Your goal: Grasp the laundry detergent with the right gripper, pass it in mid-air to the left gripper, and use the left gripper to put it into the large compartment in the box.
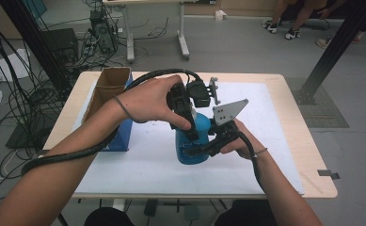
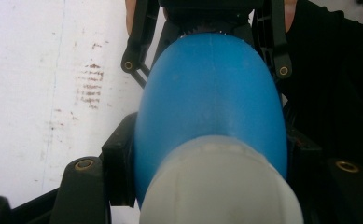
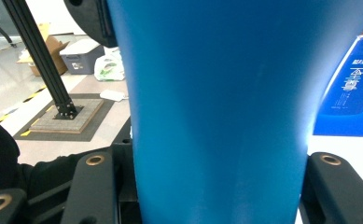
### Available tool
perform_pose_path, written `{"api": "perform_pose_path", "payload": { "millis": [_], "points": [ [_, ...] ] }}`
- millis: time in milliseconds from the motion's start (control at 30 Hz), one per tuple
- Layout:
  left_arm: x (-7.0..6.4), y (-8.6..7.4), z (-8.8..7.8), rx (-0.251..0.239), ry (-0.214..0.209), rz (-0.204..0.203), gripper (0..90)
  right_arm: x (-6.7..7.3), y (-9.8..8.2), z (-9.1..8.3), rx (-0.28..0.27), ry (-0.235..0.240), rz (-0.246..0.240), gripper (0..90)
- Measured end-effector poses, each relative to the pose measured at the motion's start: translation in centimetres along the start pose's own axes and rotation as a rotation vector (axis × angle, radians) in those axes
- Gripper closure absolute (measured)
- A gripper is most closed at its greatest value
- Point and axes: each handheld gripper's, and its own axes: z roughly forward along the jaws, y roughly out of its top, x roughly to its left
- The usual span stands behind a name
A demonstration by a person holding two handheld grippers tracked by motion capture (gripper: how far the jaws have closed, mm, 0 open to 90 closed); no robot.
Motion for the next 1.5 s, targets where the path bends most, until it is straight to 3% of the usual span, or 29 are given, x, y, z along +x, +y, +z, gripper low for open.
{"api": "perform_pose_path", "payload": {
  "millis": [333, 1500],
  "points": [
    [-0.05, 0.15, -0.14, -0.024, 0.004, 0.003, 37.5, 0.05, 0.03, -0.33, -0.012, -0.004, 0.001, 43.6],
    [-0.15, 0.22, -0.17, -0.020, 0.005, -0.001, 37.4, 0.16, 0.12, -0.44, -0.008, -0.005, -0.003, 43.6]
  ]
}}
